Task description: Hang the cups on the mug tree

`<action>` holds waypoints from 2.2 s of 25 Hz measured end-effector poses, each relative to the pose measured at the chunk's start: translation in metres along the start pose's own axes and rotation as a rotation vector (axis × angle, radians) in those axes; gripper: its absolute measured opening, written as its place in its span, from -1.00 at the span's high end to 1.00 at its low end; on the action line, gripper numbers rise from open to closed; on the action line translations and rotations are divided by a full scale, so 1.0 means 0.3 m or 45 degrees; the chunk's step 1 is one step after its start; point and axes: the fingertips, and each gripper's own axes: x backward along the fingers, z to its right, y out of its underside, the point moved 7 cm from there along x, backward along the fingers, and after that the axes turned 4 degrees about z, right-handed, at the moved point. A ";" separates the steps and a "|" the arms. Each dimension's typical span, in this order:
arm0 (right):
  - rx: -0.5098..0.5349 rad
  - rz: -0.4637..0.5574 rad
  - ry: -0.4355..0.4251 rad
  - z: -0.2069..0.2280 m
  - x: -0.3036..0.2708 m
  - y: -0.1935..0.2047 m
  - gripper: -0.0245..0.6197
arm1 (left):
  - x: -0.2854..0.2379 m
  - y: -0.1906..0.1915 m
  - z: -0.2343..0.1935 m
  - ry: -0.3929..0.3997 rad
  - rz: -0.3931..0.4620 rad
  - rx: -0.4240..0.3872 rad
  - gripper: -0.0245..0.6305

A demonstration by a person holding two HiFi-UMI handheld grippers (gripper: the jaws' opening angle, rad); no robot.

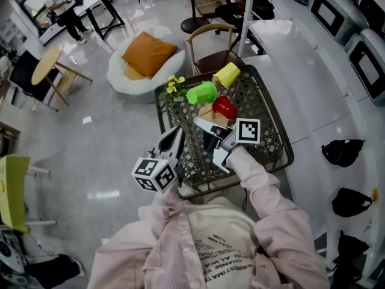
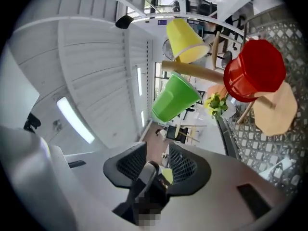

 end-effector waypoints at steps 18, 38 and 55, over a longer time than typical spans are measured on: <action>1.006 -0.051 0.307 -0.177 0.062 0.057 0.92 | 0.120 -0.080 -0.024 0.118 -0.007 -0.141 0.93; 1.360 0.226 0.432 -0.257 0.200 0.028 0.92 | 0.182 -0.161 -0.063 0.011 0.065 -0.309 0.93; 1.457 0.322 0.537 -0.262 0.229 0.039 0.92 | 0.217 -0.158 -0.107 -0.055 0.063 -0.298 0.93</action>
